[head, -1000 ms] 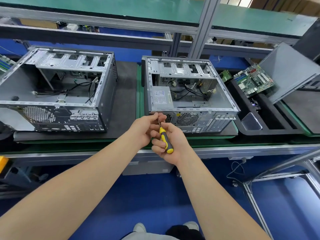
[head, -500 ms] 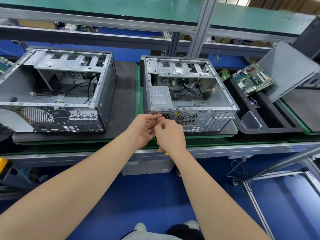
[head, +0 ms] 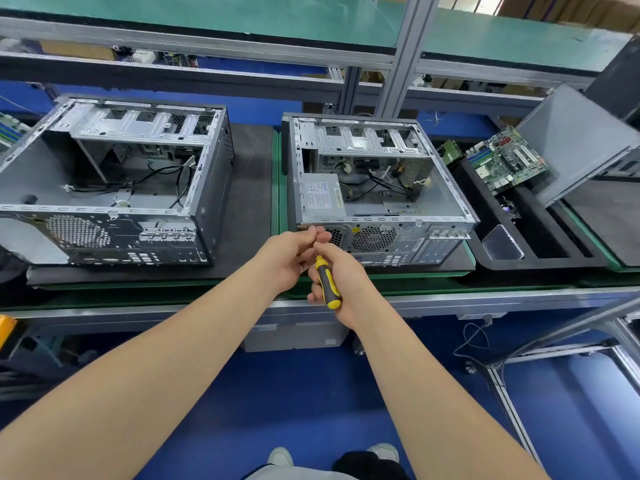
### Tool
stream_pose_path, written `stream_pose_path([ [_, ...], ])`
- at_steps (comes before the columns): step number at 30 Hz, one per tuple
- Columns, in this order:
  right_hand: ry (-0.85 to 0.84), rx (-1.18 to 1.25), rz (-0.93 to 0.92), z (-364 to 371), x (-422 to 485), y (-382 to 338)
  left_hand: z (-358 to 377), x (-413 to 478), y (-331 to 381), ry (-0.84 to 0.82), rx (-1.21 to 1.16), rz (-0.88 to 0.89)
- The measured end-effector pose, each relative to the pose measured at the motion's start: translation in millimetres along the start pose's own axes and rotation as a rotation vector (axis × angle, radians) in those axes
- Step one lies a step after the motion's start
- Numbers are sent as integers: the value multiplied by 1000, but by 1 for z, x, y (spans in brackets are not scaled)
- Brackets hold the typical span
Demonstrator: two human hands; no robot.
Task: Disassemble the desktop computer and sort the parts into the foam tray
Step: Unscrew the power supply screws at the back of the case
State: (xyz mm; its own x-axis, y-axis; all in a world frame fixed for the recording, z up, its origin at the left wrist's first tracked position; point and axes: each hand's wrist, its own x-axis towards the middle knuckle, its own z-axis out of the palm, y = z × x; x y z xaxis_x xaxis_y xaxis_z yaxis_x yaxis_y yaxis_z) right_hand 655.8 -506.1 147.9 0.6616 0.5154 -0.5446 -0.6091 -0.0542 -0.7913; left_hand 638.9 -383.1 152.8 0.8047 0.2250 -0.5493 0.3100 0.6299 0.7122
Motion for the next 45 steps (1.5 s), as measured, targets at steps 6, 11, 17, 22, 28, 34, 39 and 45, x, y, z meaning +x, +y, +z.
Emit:
stream_pose_path([
  [6,-301,642,222,-4,-2,6,-5,-1,-2,-59,-127,-64],
  [11,-70,292,112,7,-1,1,-8,-2,-3,-7,-48,-60],
  [17,291,-548,-168,14,-8,-2,-6,-2,-4,7,-17,-42],
  [22,402,-1019,-390,15,-6,-6,-4,0,-3,-8,-3,-36],
  [28,465,-1163,-500,18,-4,-1,-5,4,-6,36,47,18],
  [34,129,-227,-94,2,-1,-2,-2,3,-2,29,100,63],
  [39,-300,592,213,-4,-1,10,-3,1,-1,10,47,2],
  [45,-182,480,135,5,0,7,-7,0,2,-19,46,-44],
])
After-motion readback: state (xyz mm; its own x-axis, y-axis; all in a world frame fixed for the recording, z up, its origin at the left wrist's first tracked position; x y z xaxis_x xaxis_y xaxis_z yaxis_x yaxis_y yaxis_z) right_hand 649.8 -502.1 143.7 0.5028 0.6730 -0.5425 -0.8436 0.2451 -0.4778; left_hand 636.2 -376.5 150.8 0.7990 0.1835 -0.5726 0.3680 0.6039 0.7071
